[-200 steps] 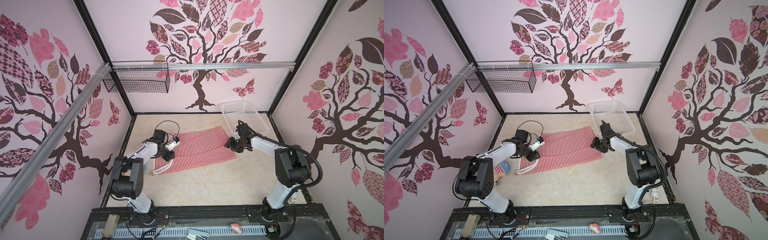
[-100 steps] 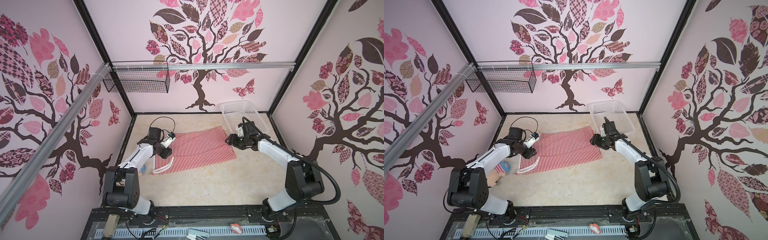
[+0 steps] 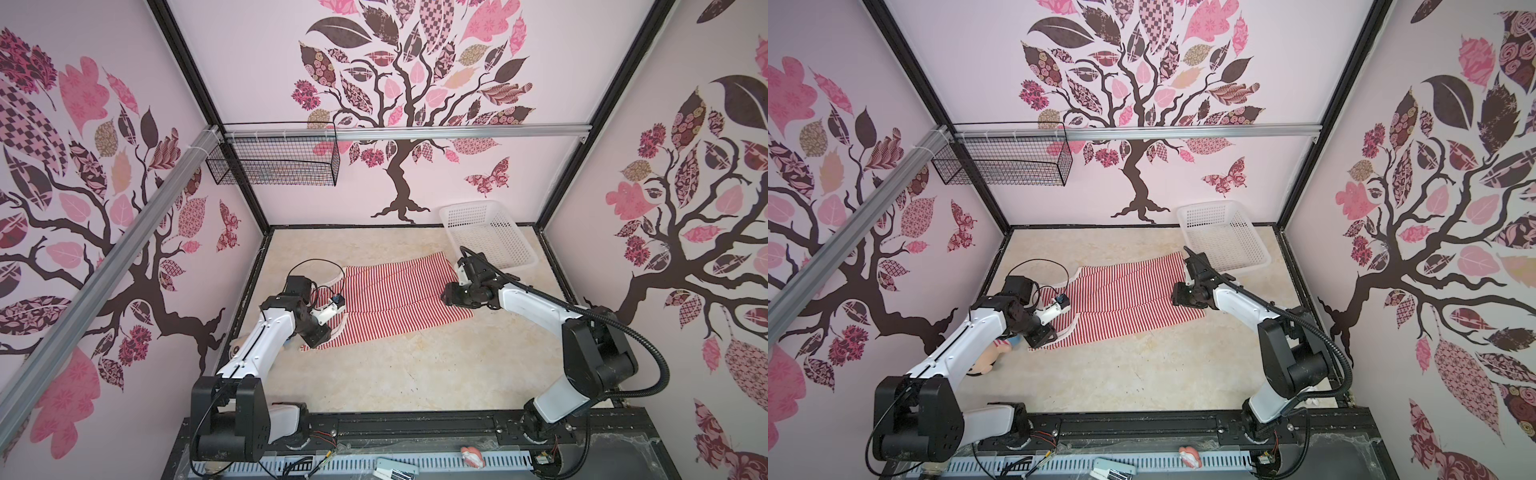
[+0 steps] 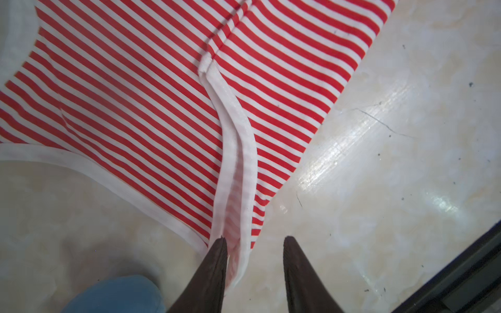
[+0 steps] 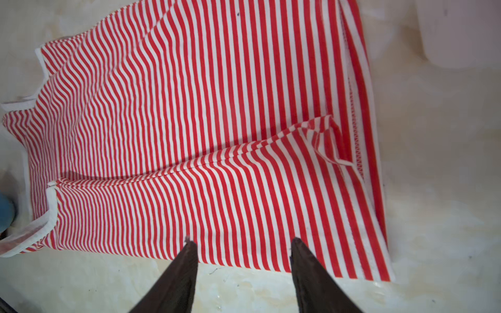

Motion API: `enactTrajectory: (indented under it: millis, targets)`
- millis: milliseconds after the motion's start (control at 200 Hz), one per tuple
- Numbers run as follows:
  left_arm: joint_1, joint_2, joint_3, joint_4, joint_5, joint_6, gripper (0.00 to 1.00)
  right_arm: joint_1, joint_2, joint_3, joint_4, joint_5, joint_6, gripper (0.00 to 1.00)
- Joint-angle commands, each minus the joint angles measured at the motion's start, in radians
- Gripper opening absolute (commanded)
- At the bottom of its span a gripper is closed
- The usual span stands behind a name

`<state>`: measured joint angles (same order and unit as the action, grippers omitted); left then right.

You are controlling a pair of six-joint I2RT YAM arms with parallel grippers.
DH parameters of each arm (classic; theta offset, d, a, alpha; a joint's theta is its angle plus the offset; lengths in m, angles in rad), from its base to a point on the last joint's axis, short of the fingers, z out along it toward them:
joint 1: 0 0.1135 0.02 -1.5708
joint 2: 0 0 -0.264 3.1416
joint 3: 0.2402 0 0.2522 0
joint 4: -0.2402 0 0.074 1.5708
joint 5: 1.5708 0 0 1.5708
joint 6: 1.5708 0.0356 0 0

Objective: Fold and stack tank tops
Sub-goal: Move the tank top to the center of the table.

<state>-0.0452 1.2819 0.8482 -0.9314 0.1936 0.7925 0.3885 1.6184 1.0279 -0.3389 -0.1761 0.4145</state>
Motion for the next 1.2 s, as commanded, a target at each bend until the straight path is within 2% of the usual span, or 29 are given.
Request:
enactTrajectory:
  millis: [0, 340, 635, 1196]
  targets:
    - [0.007, 0.008, -0.008, -0.065, 0.006, 0.064, 0.37, -0.002, 0.02, -0.002, -0.008, 0.01, 0.0, 0.58]
    - [0.05, 0.131, -0.02, -0.055, -0.026, 0.137, 0.35, -0.001, 0.017, 0.0, -0.018, 0.013, 0.012, 0.58]
    - [0.167, 0.234, 0.043, 0.003, 0.007, 0.143, 0.35, -0.002, 0.021, 0.006, -0.022, 0.013, 0.012, 0.58]
    - [0.188, 0.317, -0.003, 0.083, -0.035, 0.159, 0.37, -0.003, 0.084, 0.007, -0.012, 0.074, 0.012, 0.61]
